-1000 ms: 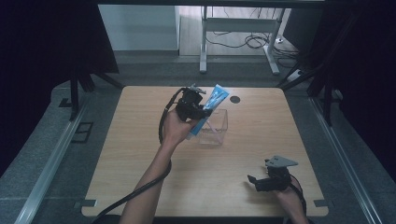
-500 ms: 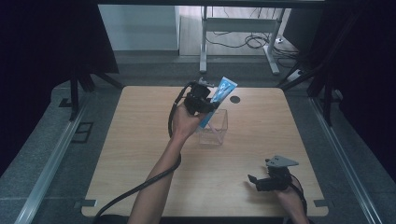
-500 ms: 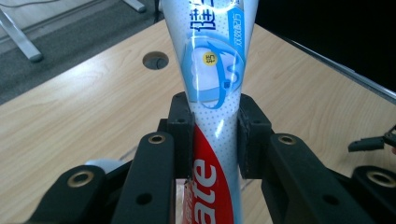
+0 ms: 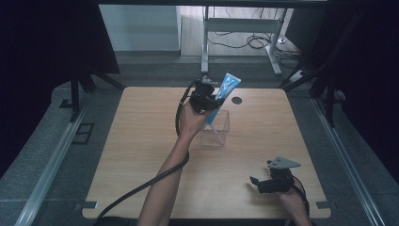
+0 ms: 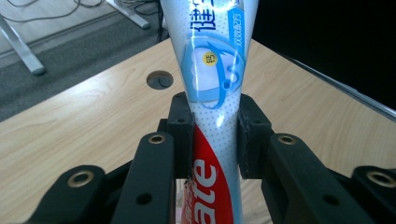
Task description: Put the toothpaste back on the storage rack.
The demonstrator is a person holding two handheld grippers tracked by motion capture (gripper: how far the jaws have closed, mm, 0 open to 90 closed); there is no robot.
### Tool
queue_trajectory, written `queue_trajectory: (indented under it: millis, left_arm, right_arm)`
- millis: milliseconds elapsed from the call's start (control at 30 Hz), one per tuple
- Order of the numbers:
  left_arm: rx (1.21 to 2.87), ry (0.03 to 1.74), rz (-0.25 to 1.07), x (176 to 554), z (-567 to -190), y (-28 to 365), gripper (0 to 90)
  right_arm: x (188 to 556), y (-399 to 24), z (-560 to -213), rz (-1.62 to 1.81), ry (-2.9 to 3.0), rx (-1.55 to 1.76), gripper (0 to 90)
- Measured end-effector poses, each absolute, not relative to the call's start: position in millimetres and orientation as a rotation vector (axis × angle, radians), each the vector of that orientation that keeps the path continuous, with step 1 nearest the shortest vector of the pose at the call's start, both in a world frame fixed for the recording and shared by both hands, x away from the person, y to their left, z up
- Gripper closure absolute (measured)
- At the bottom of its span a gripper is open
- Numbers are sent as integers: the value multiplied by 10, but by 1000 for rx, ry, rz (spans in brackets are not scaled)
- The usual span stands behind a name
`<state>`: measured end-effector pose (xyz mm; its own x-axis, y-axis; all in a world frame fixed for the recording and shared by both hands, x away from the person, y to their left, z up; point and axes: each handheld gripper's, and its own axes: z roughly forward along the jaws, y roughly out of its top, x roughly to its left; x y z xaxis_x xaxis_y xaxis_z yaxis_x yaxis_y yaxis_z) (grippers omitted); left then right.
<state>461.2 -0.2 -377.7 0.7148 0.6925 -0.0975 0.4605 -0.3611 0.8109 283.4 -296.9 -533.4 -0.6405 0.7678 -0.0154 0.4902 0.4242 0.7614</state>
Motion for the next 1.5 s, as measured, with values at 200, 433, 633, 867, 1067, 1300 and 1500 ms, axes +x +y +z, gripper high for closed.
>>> queue_trajectory:
  millis: [200, 433, 633, 867, 1067, 1300, 1500]
  left_arm:
    - [2002, 877, 330, 4645, -3850, -33, 713]
    - [2015, 860, 359, 4654, -3958, -89, 713]
    - [2036, 838, 380, 4629, -4058, -143, 712]
    - [2052, 823, 398, 4598, -4196, -164, 712]
    - [2066, 813, 406, 4583, -4266, -179, 709]
    - [2100, 797, 407, 4567, -4358, -206, 706]
    - [2108, 796, 396, 4566, -4372, -195, 703]
  right_arm:
    - [2834, -2961, -5345, 1058, 2341, 1071, 19]
    - [2828, -2951, -5338, 1057, 2342, 1058, 19]
    - [2828, -2961, -5335, 1058, 2335, 1062, 21]
    - [2828, -2959, -5335, 1055, 2338, 1059, 22]
    - [2830, -2961, -5336, 1055, 2337, 1057, 22]
    - [2829, -2960, -5335, 1054, 2337, 1058, 22]
    - [2830, -2962, -5335, 1056, 2335, 1059, 23]
